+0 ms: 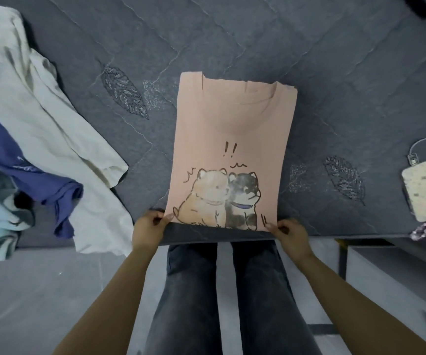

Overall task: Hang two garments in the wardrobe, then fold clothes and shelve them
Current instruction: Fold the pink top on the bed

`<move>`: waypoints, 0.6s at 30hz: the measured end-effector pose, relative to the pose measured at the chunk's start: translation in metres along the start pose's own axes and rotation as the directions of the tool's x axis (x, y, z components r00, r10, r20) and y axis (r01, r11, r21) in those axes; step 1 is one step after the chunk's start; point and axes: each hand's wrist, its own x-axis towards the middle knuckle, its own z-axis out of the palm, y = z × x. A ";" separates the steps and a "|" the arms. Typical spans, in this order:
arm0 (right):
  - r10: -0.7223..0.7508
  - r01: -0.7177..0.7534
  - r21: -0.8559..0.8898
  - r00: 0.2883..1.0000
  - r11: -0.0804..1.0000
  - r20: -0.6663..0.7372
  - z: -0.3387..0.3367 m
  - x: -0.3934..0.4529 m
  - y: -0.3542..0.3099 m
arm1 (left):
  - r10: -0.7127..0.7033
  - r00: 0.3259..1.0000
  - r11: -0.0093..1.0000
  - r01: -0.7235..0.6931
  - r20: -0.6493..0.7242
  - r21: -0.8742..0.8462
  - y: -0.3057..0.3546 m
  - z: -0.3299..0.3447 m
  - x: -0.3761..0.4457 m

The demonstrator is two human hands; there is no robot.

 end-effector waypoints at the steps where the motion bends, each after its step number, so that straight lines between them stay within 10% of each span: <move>1: 0.004 -0.004 0.038 1.000 0.999 -0.013 0.001 0.001 -0.002 | 0.007 1.000 1.000 -0.007 0.008 -0.007 0.003 -0.001 0.002; 10: -0.082 0.156 0.460 0.981 0.874 -0.178 -0.035 0.085 -0.105 | 0.072 0.997 0.805 -0.070 -0.021 -0.589 0.119 -0.039 0.075; 18: -0.270 0.366 0.349 0.917 0.863 -0.294 -0.075 0.156 -0.199 | -0.095 0.990 0.653 -0.018 -0.106 -0.757 0.234 -0.061 0.136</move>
